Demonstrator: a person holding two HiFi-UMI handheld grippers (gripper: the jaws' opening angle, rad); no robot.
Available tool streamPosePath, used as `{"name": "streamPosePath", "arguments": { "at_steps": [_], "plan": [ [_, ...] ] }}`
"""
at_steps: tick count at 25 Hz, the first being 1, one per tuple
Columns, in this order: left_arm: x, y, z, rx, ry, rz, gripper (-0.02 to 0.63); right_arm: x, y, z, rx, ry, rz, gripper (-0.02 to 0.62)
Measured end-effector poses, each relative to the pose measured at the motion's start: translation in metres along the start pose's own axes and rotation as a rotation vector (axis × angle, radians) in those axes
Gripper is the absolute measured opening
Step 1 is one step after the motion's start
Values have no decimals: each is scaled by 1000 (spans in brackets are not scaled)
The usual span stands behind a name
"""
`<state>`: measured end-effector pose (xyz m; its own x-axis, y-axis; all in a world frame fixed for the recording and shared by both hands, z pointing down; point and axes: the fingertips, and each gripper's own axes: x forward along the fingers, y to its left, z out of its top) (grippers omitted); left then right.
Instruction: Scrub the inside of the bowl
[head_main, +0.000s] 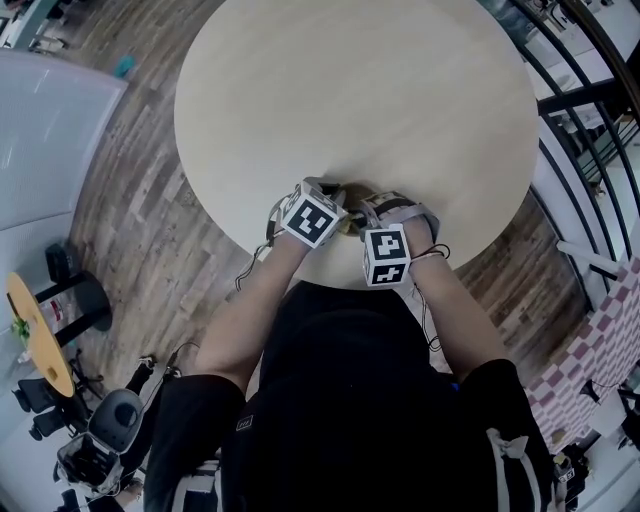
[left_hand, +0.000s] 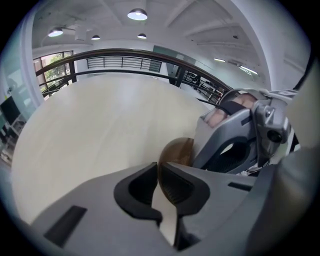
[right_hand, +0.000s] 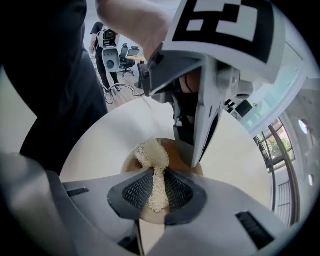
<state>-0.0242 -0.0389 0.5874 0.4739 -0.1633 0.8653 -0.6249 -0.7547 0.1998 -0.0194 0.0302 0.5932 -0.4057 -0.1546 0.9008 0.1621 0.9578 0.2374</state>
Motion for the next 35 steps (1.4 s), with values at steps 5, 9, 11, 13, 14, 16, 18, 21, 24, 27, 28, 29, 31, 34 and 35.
{"name": "streamPosePath", "arguments": {
  "at_steps": [5, 9, 11, 13, 14, 16, 18, 21, 24, 27, 28, 29, 31, 34, 35],
  "plan": [
    [0, -1, -5, 28, 3, 25, 29, 6, -12, -4, 133, 4, -32, 71],
    [-4, 2, -14, -45, -22, 8, 31, 9, -29, -8, 232, 39, -89, 71],
    [-6, 4, -16, -95, -49, 1, 31, 9, -36, -10, 262, 51, -123, 71],
    [-8, 6, -14, -112, -75, 17, 34, 9, -42, -10, 295, 56, -152, 72],
    [-10, 8, -12, -104, -83, 32, 34, 8, -44, -9, 305, 59, -163, 72],
    [-11, 10, -11, -61, -78, 64, 39, 9, -44, -7, 284, 68, -172, 72],
    [-12, 12, -8, 14, -62, 85, 51, 10, -41, -6, 229, 69, -161, 72],
    [-13, 15, 3, 135, -44, 83, 60, 7, -38, -8, 165, 61, -126, 72],
    [-11, 13, 17, 272, -12, 59, 72, 5, -37, -13, 146, 57, -107, 72],
    [-3, 7, 34, 475, 4, 37, 72, 3, -36, -14, 139, 50, -98, 72],
    [1, 6, 38, 532, 8, 23, 73, 3, -36, -14, 135, 47, -97, 72],
    [5, 4, 41, 574, 12, 5, 72, 4, -36, -13, 132, 44, -95, 72],
    [11, 0, 46, 629, 25, -36, 72, 3, -36, -14, 128, 39, -97, 72],
    [16, -1, 47, 671, 61, -61, 34, -7, -40, -15, 138, 29, -120, 72],
    [17, 1, 48, 659, 70, -64, 34, -13, -43, -13, 141, 20, -134, 72]
  ]
}}
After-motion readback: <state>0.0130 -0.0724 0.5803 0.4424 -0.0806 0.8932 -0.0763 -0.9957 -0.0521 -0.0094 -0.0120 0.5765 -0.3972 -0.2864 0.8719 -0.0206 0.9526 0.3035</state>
